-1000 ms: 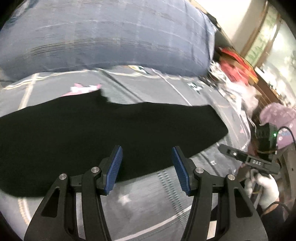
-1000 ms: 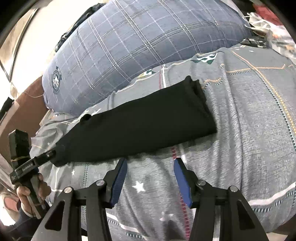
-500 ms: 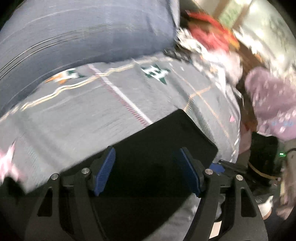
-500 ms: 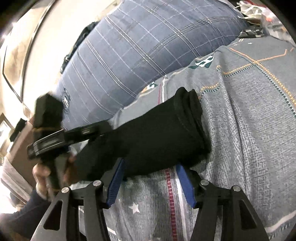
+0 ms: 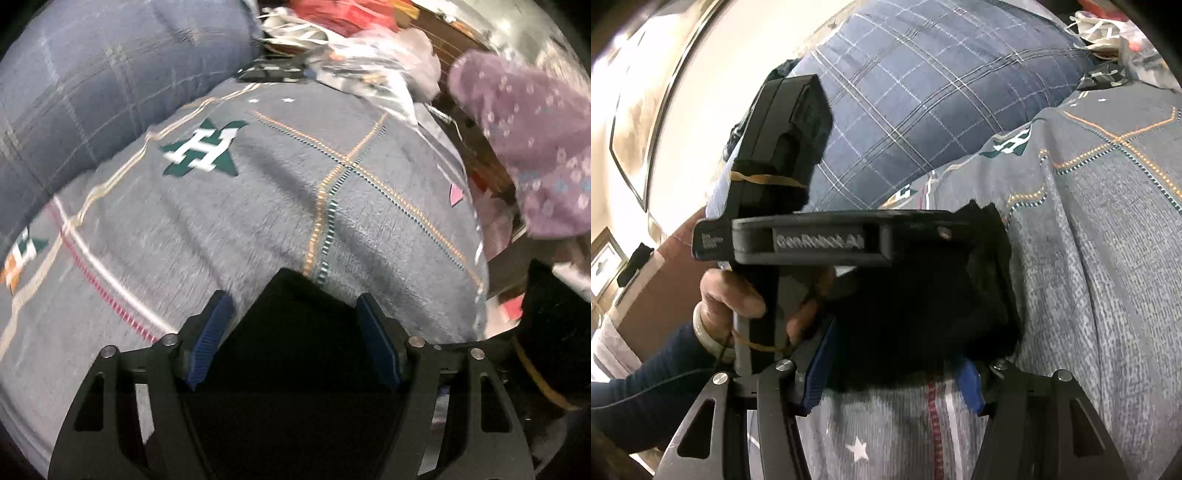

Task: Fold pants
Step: 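Grasp one end of the black strip with the right gripper and lift it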

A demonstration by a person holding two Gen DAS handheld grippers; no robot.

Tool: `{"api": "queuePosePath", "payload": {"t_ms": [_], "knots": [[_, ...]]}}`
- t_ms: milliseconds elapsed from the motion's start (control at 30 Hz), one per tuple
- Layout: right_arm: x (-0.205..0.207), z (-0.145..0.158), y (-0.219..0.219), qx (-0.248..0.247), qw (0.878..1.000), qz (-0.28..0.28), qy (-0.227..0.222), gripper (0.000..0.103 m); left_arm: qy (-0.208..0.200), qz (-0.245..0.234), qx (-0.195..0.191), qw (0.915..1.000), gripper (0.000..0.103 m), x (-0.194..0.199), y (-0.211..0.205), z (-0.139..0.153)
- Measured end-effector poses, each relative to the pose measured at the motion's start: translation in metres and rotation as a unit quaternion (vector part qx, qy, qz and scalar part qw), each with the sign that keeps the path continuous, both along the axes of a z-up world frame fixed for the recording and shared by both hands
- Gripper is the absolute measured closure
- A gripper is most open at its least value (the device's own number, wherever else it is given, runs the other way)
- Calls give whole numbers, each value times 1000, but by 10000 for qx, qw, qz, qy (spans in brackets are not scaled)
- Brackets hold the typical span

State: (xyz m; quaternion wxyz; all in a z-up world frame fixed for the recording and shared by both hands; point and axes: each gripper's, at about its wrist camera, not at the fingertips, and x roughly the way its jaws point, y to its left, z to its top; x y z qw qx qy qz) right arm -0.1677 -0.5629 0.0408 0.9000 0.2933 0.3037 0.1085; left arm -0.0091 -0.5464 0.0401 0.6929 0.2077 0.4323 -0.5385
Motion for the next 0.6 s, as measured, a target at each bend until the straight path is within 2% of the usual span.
{"api": "queuePosePath", "payload": {"t_ms": [33, 100, 133, 167, 233, 300, 400, 600], "knots": [[1, 0, -1, -16, 10000, -41, -3, 55, -133, -73, -2, 9999, 48, -5, -2, -1], [7, -4, -5, -31, 9998, -175, 89, 80, -220, -109, -18, 9997, 57, -9, -3, 0], [8, -7, -8, 83, 9996, -244, 102, 83, -211, -74, -48, 9997, 66, -8, -2, 1], [8, -8, -10, 149, 9995, -264, 99, 86, -157, -28, -81, 9998, 70, -6, 0, 2], [8, -4, -8, 92, 9996, -244, 93, 89, 64, 89, -167, 9998, 85, 0, 5, 5], [8, 4, -4, -81, 9997, -212, 34, 90, 202, 167, -424, 9988, 86, 1, 16, 16], [5, 27, 9, -404, 9990, -93, -154, 91, 178, 230, -830, 9961, 86, -3, 36, 42], [13, 82, 56, -1019, 9915, 434, -677, 91, 49, 683, -1639, 9841, 86, -2, 110, 97]]}}
